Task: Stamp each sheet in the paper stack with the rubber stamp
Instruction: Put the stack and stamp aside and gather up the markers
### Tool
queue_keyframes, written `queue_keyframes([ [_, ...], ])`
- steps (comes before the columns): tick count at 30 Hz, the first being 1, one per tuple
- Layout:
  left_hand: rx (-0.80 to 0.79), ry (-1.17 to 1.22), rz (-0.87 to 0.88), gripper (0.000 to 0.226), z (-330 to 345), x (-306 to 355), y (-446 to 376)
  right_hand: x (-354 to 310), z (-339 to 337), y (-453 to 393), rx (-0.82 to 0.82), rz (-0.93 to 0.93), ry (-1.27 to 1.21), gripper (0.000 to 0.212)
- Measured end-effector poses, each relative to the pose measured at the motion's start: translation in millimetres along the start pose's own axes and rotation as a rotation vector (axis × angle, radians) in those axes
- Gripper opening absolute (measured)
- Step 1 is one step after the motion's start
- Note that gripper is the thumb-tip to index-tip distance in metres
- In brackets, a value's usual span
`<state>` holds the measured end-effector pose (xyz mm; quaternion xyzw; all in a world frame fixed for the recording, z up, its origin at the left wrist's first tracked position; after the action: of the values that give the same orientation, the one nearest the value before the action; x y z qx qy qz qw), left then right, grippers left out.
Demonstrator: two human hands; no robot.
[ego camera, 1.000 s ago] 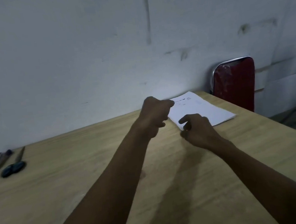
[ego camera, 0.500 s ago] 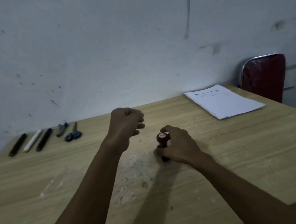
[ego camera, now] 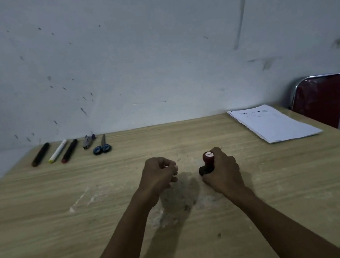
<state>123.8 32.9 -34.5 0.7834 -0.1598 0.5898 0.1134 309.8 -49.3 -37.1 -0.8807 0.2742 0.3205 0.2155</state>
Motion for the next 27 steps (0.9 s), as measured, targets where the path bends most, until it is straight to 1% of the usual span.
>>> queue_keyframes([
  [2, -0.029, -0.035, 0.030, 0.014, 2, -3, 1, 3, -2, -1, -0.033, 0.063, -0.155, 0.049],
  [4, -0.070, -0.110, 0.110, 0.029, 5, -2, 3, 9, 5, 1, -0.123, 0.203, -0.468, 0.051],
  [6, -0.144, -0.144, 0.193, 0.053, 14, 2, 6, 9, 18, 7, -0.236, 0.326, -0.793, 0.052],
  [8, -0.190, -0.133, 0.268, 0.073, 23, 9, 12, 3, 25, 10, -0.318, 0.369, -1.024, 0.054],
  [10, -0.155, -0.140, 0.356, 0.079, 22, 19, 15, -7, 26, 13, -0.376, 0.358, -1.165, 0.053],
  [13, -0.073, -0.132, 0.445, 0.072, 14, 29, 16, -18, 28, 17, -0.430, 0.311, -1.218, 0.047],
  [15, -0.042, -0.135, 0.480, 0.066, 9, 32, 16, -24, 28, 19, -0.450, 0.294, -1.232, 0.049],
  [17, -0.030, -0.125, 0.498, 0.063, 6, 34, 16, -26, 27, 19, -0.461, 0.283, -1.226, 0.053],
  [19, -0.015, -0.119, 0.506, 0.062, 2, 33, 17, -27, 27, 20, -0.469, 0.278, -1.208, 0.053],
  [24, -0.006, -0.111, 0.518, 0.062, 1, 30, 19, -20, 36, 27, -0.518, 0.307, -1.216, 0.039],
  [27, -0.024, -0.124, 0.523, 0.060, 5, 28, 18, -16, 40, 30, -0.552, 0.338, -1.213, 0.038],
])
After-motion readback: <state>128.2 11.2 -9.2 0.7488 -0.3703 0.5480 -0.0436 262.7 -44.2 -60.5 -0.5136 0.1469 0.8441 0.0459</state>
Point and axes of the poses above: each hand's wrist, its own y-axis away from the middle knuckle, its own z-axis out of the palm, x = y × z, the point moved 10 cm from there along -y, towards the middle knuckle, and after that the axes turned 3 degrees about z, right-handed, at the moved point
